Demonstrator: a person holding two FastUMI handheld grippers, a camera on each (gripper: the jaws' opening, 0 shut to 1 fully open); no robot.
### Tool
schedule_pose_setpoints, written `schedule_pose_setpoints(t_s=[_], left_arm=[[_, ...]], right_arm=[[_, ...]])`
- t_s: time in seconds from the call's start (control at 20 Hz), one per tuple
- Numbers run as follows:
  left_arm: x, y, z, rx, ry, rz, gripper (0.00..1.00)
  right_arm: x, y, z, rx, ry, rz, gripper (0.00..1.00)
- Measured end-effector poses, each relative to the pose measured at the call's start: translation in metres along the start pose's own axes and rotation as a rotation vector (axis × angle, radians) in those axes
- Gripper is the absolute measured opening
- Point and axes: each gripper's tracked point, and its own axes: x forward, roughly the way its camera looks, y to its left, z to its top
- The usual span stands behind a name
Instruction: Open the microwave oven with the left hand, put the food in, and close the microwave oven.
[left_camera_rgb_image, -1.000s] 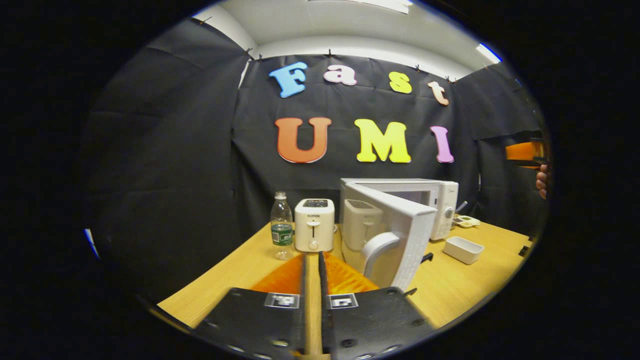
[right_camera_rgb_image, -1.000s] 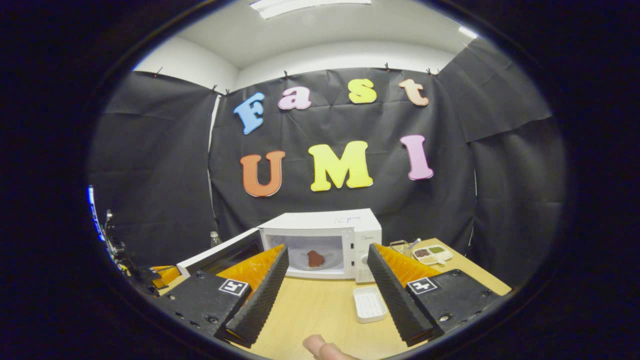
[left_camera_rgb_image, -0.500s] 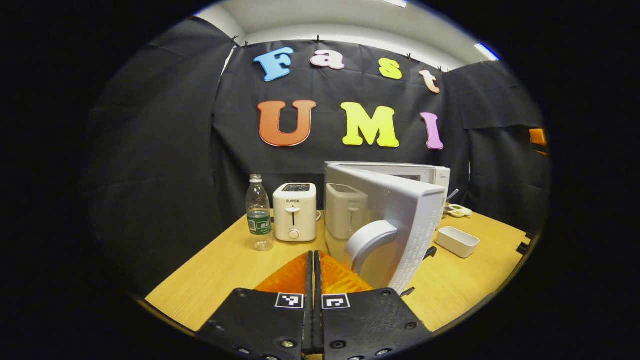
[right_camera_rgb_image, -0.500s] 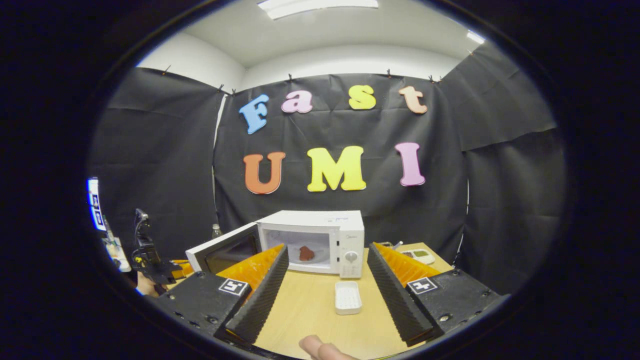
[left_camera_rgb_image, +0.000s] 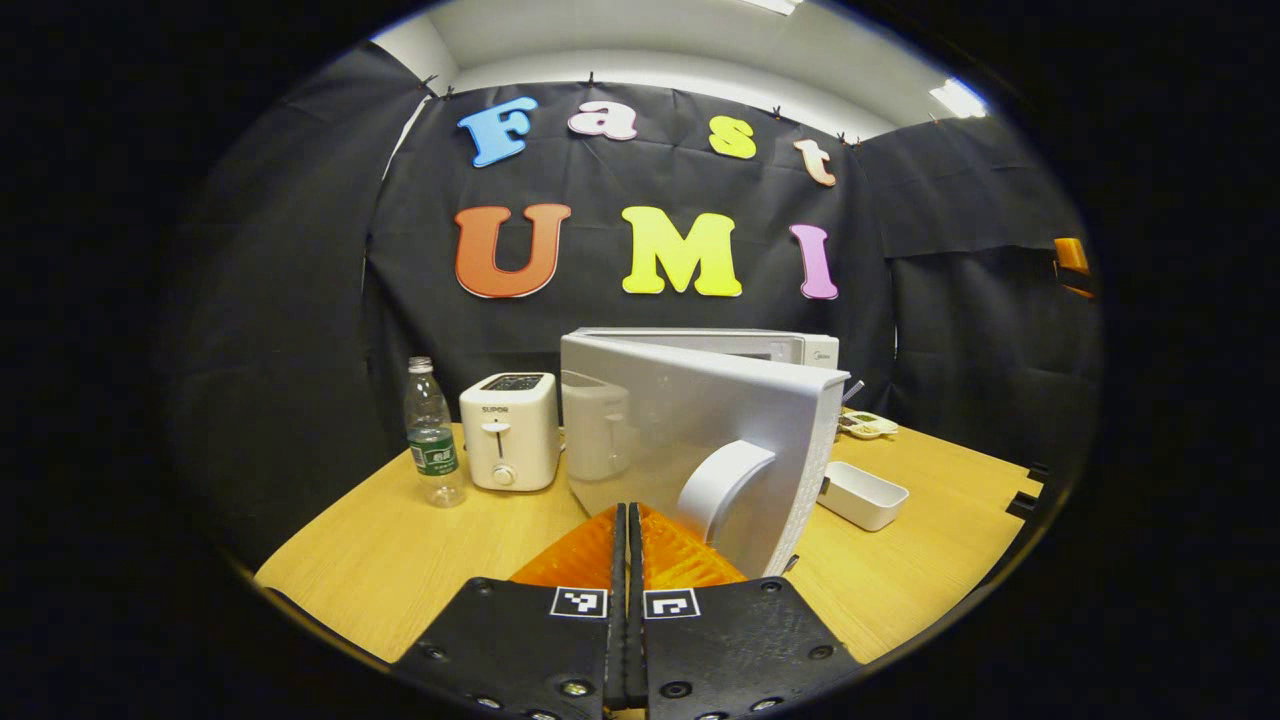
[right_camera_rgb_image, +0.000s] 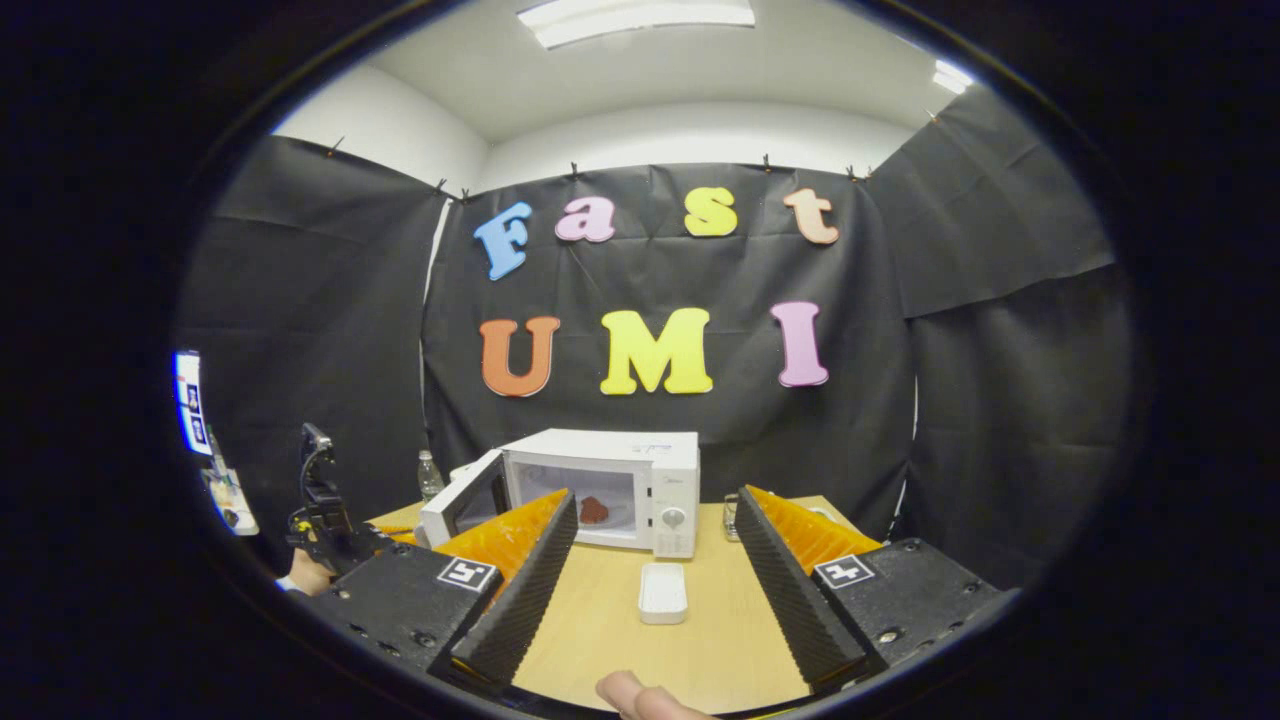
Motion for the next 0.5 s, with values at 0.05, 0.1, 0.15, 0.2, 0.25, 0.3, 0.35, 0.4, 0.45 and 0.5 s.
schedule_pose_setpoints(t_s=[0.05, 0.1, 0.15, 0.2, 0.25, 0.3, 0.35, 0.4, 0.45, 0.5], left_arm=[[0.006, -0.01, -0.001, -0.007, 0.005, -0.012, 0.0], [0.011, -0.02, -0.003, -0.012, 0.01, -0.029, 0.0], [0.018, -0.029, -0.002, -0.017, 0.003, -0.042, 0.0], [0.025, -0.037, -0.001, -0.026, 0.002, -0.055, 0.0], [0.033, -0.046, -0.002, -0.032, 0.003, -0.068, 0.0], [0.04, -0.053, -0.004, -0.037, 0.009, -0.08, 0.0], [0.048, -0.06, -0.003, -0.037, 0.01, -0.088, 0.0], [0.055, -0.066, -0.003, -0.035, 0.009, -0.093, 0.0], [0.062, -0.072, -0.004, -0.029, 0.011, -0.098, 0.0], [0.069, -0.078, -0.003, -0.021, 0.005, -0.104, 0.0]], right_arm=[[-0.003, -0.006, 0.0, -0.003, -0.004, -0.003, 1.0], [-0.004, -0.011, 0.002, -0.004, -0.013, -0.007, 1.0], [-0.007, -0.016, 0.003, -0.008, -0.022, -0.009, 0.9], [-0.01, -0.021, 0.002, -0.013, -0.028, -0.011, 1.0], [-0.012, -0.026, 0.001, -0.013, -0.028, -0.015, 1.0], [-0.014, -0.031, -0.003, -0.012, -0.027, -0.015, 1.0], [-0.016, -0.036, -0.003, -0.01, -0.028, -0.017, 1.0], [-0.019, -0.042, -0.004, -0.008, -0.033, -0.023, 1.0], [-0.021, -0.049, -0.005, -0.008, -0.038, -0.031, 1.0], [-0.022, -0.055, -0.007, -0.009, -0.042, -0.037, 0.9]])
